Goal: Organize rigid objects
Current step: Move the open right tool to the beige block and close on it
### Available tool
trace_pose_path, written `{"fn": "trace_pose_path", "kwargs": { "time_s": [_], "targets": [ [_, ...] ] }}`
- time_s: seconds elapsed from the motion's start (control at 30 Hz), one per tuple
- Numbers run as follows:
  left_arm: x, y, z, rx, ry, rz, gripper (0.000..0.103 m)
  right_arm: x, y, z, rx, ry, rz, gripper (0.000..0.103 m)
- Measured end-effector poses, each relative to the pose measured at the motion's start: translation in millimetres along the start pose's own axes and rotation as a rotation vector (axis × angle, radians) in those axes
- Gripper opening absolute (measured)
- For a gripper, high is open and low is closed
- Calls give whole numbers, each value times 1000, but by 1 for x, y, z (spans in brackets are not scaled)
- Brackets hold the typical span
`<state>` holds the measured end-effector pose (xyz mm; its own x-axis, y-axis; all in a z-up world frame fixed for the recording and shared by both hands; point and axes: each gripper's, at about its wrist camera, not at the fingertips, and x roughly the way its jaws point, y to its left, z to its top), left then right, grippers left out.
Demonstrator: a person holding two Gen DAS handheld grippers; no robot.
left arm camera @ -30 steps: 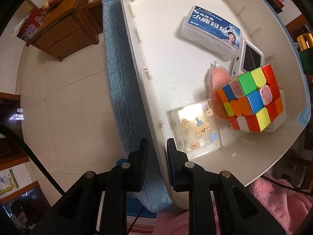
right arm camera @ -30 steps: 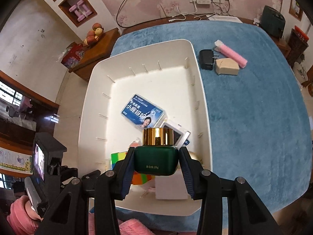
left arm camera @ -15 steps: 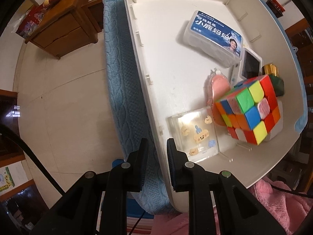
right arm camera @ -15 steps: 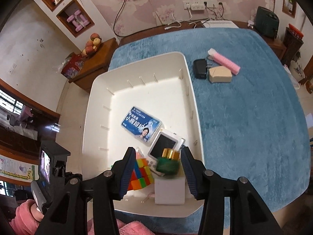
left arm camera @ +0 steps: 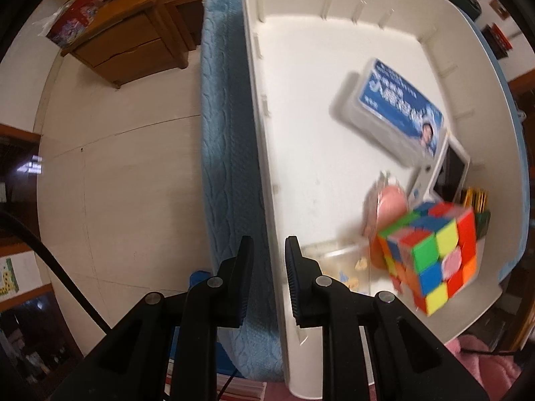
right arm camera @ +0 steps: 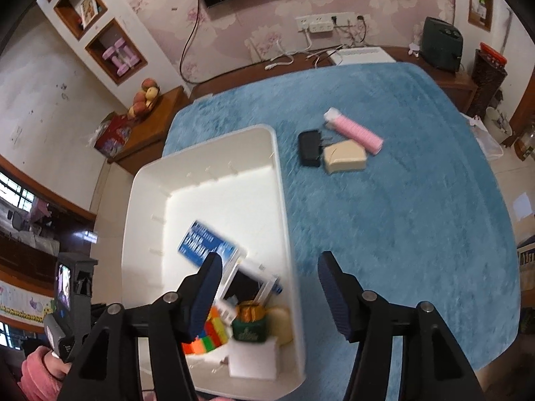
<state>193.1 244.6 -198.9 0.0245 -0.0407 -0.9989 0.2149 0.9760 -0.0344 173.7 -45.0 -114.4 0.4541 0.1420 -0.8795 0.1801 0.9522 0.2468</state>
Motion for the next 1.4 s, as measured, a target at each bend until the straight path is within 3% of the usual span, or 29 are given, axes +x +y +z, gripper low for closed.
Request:
{"fn": "trace_pose_path", "kwargs": {
  "time_s": [0.43, 0.87, 1.4],
  "targets": [
    [3, -3, 17, -85, 12, 34, 21, 31, -59, 39, 32, -103, -24, 72],
    [16, -7, 25, -141, 54, 59, 21, 94, -92, 61, -115, -260, -47, 72],
    [28, -9, 39, -202, 86, 106, 21, 161, -91, 62, -168, -248, -39, 72]
  ]
}}
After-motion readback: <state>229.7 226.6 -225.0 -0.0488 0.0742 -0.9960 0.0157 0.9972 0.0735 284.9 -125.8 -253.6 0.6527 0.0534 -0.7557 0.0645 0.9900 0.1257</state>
